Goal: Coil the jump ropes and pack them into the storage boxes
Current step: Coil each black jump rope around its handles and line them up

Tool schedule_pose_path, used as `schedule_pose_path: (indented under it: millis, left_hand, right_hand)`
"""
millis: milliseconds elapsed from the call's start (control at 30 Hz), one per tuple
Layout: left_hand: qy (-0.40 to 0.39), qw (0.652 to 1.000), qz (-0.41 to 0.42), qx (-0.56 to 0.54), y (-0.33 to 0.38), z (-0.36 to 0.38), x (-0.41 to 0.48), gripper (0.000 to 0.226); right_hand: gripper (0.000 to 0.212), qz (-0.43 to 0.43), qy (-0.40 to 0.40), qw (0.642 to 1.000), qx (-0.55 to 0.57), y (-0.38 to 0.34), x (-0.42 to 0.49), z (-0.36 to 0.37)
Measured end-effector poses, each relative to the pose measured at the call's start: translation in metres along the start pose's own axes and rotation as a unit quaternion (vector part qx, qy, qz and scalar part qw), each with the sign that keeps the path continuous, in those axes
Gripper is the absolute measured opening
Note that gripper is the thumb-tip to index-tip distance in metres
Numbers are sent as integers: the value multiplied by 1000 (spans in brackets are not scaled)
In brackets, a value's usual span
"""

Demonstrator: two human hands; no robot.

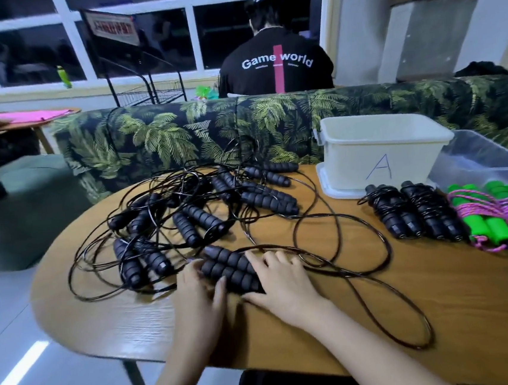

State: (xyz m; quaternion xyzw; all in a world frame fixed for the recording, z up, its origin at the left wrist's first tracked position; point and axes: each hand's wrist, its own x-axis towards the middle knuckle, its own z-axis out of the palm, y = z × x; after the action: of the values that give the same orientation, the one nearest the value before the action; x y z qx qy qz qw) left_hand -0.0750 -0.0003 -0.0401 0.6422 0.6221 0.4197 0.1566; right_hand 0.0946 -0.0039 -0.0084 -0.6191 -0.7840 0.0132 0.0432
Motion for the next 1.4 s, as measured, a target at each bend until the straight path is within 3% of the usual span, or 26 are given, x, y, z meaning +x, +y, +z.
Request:
schedule_pose_path:
  millis: [67,167,267,300,367,467,567,600,667,733,800,867,1000,1100,1233,1300,1400]
  left_hand:
    - [-22,983,-96,-154,1,0,-4,53]
    - [-58,870,-244,-425,15,6,-7,57]
    - [-172,812,-250,-499,45,11,-8,48]
    - [-199,804,-245,-504,55,13,-8,42]
    - [-203,819,-249,-475,68,20,-1,37]
    - [-226,842,-242,-426,78,17,16,60]
    - [-365,829,-206,-370,85,6,29,70]
    - [-408,820,-194,-352,87,4,30,67]
    - [-470,802,-174,-325,89,2,33,64]
    - [-525,783,-149,-298,90,1,37,64]
    - [-583,768,-103,-245,93,-3,40,61]
    - [-639,743,-57,-190,95,-7,45,59]
    - [-718,673,-17,-176,82,-11,57,68]
    - [-701,685,-54,-193,68,-9,66,72]
    - [-688,696,-58,-197,63,2,70,73]
    - [-647,741,-38,-175,65,7,68,72]
    - [-569,815,60,-93,68,13,66,66]
  right_hand:
    - [76,14,14,1000,-6,-1,-3,1]
    - [69,50,25,995,84,8,-15,1]
    - [67,80,39,969,229,13,-34,0]
    - [70,74,39,959,270,12,-40,-2]
    - [78,43,10,946,320,13,-51,-8]
    - [79,3,-24,954,300,36,-63,-20]
    - [47,21,126,950,284,73,-71,-27]
    - [47,33,185,948,257,85,-72,-29]
    - [72,8,255,955,151,107,-70,-34]
    - [100,-43,193,979,57,121,-66,-39]
    - [110,-90,83,992,6,124,-59,-41]
    - [100,-149,45,987,-29,124,-47,-38]
    - [27,-211,71,975,2,132,-32,-33]
    - [10,-235,112,965,6,139,-35,-31]
    - [11,-271,142,952,-27,146,-41,-33]
    - [16,-253,148,955,-52,154,-44,-34]
    - [27,-202,123,970,-56,164,-51,-29]
